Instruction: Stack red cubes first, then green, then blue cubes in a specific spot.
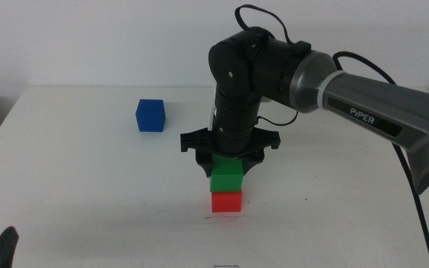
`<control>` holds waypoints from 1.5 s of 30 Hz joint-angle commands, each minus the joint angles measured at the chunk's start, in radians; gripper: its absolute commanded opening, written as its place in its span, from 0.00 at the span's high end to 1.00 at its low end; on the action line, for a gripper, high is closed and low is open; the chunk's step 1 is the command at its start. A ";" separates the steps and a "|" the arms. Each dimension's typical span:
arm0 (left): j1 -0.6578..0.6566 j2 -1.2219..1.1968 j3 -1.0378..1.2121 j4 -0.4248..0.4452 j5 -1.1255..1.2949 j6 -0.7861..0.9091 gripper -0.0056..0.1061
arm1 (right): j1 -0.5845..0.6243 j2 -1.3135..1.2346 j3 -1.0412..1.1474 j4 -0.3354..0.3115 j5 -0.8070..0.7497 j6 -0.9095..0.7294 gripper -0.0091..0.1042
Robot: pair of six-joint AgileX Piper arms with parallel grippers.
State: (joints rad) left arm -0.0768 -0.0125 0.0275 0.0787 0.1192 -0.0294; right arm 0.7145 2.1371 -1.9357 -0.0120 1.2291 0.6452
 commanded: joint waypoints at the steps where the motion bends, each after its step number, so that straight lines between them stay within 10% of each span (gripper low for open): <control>1: -0.003 -0.022 0.000 -0.008 -0.080 -0.012 0.11 | -0.004 -0.057 -0.022 -0.005 0.066 -0.010 0.43; 9: -0.003 -0.022 0.000 -0.008 -0.080 -0.012 0.11 | -0.004 -0.088 -0.022 -0.001 0.066 -0.029 0.21; 45: -0.003 -0.022 0.000 -0.008 -0.080 -0.012 0.11 | -0.319 -1.338 0.855 0.130 -0.434 -0.688 0.22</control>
State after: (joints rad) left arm -0.0768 -0.0125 0.0275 0.0787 0.1192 -0.0286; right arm 0.4028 0.8019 -1.0586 0.1151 0.8652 -0.0197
